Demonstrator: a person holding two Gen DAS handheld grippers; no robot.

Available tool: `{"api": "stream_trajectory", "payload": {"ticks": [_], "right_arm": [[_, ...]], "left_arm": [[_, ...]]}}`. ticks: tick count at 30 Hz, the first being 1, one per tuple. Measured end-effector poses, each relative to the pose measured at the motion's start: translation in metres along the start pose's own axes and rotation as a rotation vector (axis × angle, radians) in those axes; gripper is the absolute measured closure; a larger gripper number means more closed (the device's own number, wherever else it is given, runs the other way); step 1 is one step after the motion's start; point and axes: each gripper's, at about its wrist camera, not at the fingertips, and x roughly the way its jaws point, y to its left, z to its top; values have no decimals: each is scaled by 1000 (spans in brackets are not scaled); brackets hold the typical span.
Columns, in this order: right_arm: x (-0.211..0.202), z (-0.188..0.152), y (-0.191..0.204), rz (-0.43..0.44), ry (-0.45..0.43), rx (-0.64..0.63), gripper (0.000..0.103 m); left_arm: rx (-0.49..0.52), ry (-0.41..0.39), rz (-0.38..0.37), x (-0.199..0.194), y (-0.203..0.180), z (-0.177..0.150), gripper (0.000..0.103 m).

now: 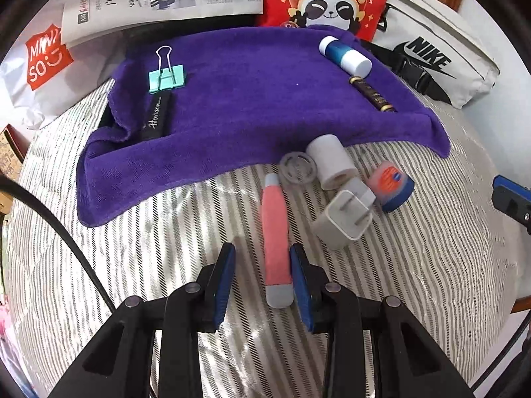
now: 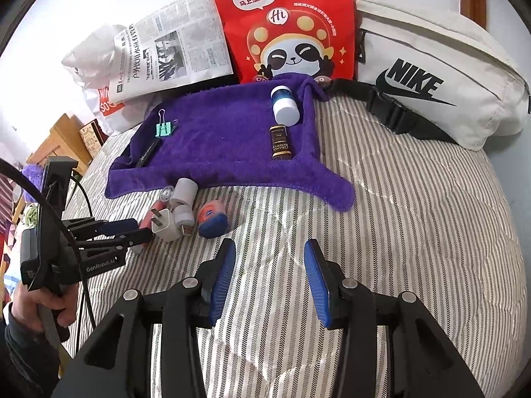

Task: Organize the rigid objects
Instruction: 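Grasp the pink marker beside the towel with the left tool, then grasp the Vaseline lip tin with the right tool while the left tool holds the marker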

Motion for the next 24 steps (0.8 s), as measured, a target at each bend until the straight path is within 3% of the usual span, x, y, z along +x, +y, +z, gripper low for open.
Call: {"api": "stream_trajectory", "payload": {"ticks": [5,7,21,24], "right_arm": [[6,-2,-1,5,16,-2,60],[8,-3,-2,3,23,-2,60],[45,-5,18,56,79,-43,60],[58,-5,27,57,88,-64,60]], "left_arm": [[44,-17,9,7,-8,10,71],[54,-25,20,8,-11,12,86],[33,-44,31,1,0,-2,86],[25,-43,67,-2,10,-8,86]]}}
